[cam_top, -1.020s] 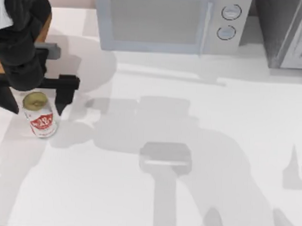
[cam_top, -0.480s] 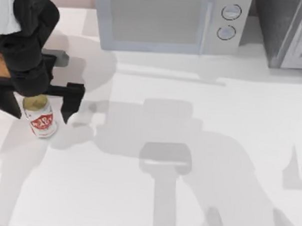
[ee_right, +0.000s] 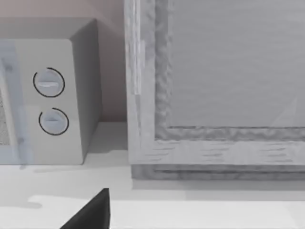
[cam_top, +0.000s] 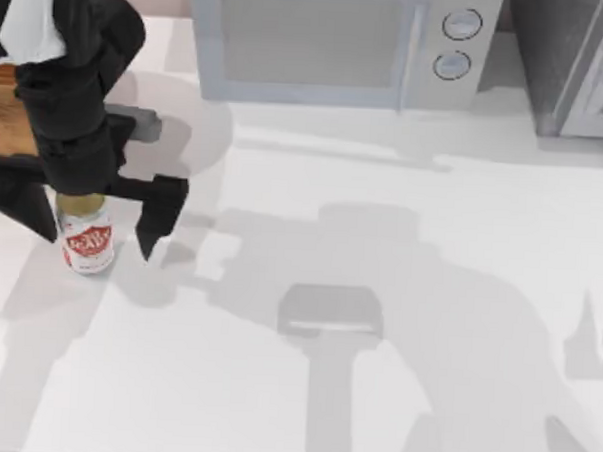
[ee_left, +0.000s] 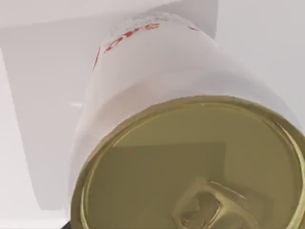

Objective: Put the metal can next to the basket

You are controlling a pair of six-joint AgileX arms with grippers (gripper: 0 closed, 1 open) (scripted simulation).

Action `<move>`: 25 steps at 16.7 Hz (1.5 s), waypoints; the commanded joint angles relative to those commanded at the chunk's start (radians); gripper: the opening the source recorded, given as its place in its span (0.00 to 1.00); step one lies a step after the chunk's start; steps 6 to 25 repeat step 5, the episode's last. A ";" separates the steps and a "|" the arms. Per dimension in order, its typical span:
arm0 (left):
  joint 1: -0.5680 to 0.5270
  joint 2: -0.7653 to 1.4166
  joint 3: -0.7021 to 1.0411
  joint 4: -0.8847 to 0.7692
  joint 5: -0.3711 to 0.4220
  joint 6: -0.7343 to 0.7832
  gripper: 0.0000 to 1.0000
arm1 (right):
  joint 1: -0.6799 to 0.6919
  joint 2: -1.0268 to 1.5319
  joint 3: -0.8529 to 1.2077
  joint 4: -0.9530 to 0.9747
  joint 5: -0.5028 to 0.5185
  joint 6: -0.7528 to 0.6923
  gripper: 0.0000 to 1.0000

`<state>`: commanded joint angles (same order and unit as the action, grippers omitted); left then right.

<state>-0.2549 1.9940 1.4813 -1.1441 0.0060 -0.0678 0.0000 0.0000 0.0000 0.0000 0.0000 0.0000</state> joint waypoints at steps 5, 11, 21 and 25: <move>0.083 -0.036 0.096 -0.043 -0.006 -0.076 1.00 | 0.000 0.000 0.000 0.000 0.000 0.000 1.00; 0.083 -0.036 0.096 -0.043 -0.006 -0.076 1.00 | 0.000 0.000 0.000 0.000 0.000 0.000 1.00; 0.083 -0.036 0.096 -0.043 -0.006 -0.076 1.00 | 0.000 0.000 0.000 0.000 0.000 0.000 1.00; 0.083 -0.036 0.096 -0.043 -0.006 -0.076 1.00 | 0.000 0.000 0.000 0.000 0.000 0.000 1.00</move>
